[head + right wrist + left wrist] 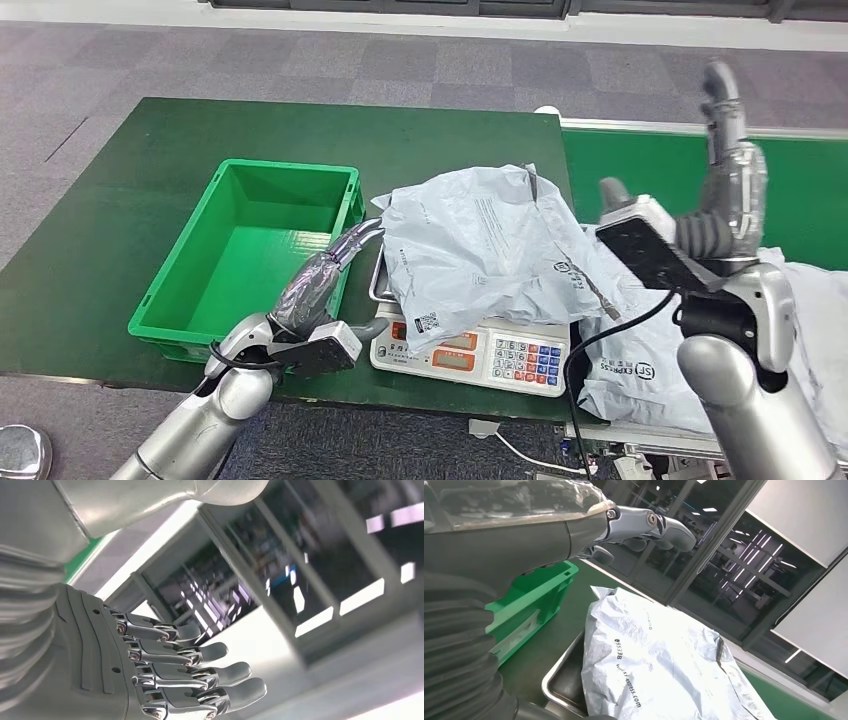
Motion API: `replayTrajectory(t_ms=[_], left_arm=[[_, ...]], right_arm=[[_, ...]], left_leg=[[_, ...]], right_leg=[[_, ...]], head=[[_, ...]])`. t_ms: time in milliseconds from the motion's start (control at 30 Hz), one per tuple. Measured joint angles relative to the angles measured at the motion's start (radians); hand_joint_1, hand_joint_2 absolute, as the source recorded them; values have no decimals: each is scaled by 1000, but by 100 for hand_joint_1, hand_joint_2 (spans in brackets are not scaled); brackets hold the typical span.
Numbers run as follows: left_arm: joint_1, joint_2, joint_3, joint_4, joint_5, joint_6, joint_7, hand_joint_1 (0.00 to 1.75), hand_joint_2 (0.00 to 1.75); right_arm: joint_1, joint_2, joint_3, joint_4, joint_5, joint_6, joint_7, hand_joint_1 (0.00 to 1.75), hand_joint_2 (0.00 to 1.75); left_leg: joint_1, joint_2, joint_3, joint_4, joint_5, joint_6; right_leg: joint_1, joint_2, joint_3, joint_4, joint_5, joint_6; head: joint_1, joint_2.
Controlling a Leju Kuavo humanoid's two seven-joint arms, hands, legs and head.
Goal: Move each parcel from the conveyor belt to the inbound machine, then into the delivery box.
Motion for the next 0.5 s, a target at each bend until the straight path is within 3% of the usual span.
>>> replayTrajectory(t_ms=[200, 500], left_arm=[[0, 0, 0, 0, 2, -1, 0, 0, 175], [0, -3, 0, 0, 7, 0, 10, 0, 175]], right_arm=[[85, 20, -134, -102, -46, -135, -11, 0, 175], [138, 40, -226, -134, 101, -269, 69, 0, 175]], left_leg=[[0, 0, 0, 0, 0, 0], [0, 1, 0, 0, 0, 0]], right_leg=[[0, 1, 0, 0, 0, 0], [0, 2, -1, 0, 0, 0]], head=[[0, 0], [0, 0]])
